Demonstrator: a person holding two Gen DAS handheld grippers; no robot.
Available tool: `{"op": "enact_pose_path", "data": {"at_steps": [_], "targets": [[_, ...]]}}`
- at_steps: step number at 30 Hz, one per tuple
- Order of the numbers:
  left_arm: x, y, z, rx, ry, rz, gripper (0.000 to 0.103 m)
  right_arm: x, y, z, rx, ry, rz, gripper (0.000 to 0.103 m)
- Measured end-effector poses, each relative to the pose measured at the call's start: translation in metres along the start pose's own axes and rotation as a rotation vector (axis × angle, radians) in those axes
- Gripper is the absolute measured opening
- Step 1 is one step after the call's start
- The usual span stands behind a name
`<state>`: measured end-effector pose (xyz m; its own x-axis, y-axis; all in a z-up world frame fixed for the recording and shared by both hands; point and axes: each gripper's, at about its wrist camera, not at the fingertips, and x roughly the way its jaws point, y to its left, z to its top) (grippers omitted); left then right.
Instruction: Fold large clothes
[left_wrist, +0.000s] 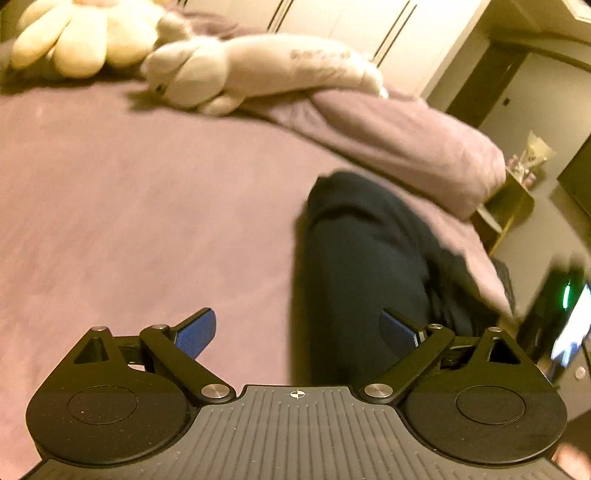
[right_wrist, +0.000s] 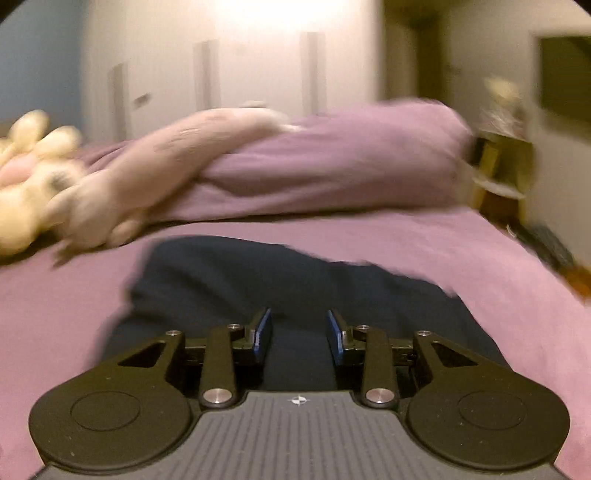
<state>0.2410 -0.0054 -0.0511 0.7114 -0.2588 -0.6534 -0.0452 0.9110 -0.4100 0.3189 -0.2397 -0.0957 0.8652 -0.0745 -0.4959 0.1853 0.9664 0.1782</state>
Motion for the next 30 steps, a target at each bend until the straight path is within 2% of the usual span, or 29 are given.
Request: {"op": "enact_pose_path", "data": {"at_steps": [2, 6, 9, 13, 15, 18, 19, 27, 28, 29, 30], "targets": [[0.020, -0.019, 0.000, 0.021, -0.025, -0.009, 0.098, 0.000, -0.011, -0.003, 0.048, -0.021, 0.018, 0.031], [0.060, -0.044, -0.005, 0.037, -0.021, -0.008, 0.098, 0.009, -0.003, -0.013, -0.001, -0.050, 0.002, 0.032], [0.075, -0.045, -0.015, 0.026, -0.024, 0.016, 0.102, 0.017, -0.009, -0.018, 0.000, -0.045, 0.010, 0.032], [0.089, -0.040, -0.017, 0.015, -0.024, 0.010, 0.103, 0.019, -0.007, -0.014, -0.008, -0.032, 0.004, 0.032], [0.088, -0.036, -0.015, 0.001, -0.010, 0.006, 0.103, 0.010, -0.007, -0.012, 0.006, -0.043, 0.018, 0.033], [0.076, -0.036, -0.015, 0.063, -0.022, 0.021, 0.103, -0.001, -0.009, -0.011, 0.023, -0.059, 0.036, 0.036], [0.072, -0.036, -0.015, 0.079, -0.023, 0.025, 0.103, -0.018, -0.009, -0.017, 0.017, -0.084, 0.035, 0.038], [0.045, -0.036, -0.022, 0.067, 0.000, 0.064, 0.103, -0.070, -0.012, -0.040, -0.104, -0.119, 0.016, 0.039], [0.042, -0.036, -0.024, 0.070, 0.000, 0.072, 0.103, -0.076, -0.013, -0.042, -0.117, -0.110, 0.011, 0.045], [0.038, -0.036, -0.025, 0.071, 0.002, 0.079, 0.103, -0.082, -0.015, -0.044, -0.122, -0.092, 0.002, 0.059], [0.035, -0.036, -0.026, 0.070, 0.007, 0.085, 0.103, -0.089, -0.019, -0.046, -0.117, -0.080, 0.022, 0.062]]}}
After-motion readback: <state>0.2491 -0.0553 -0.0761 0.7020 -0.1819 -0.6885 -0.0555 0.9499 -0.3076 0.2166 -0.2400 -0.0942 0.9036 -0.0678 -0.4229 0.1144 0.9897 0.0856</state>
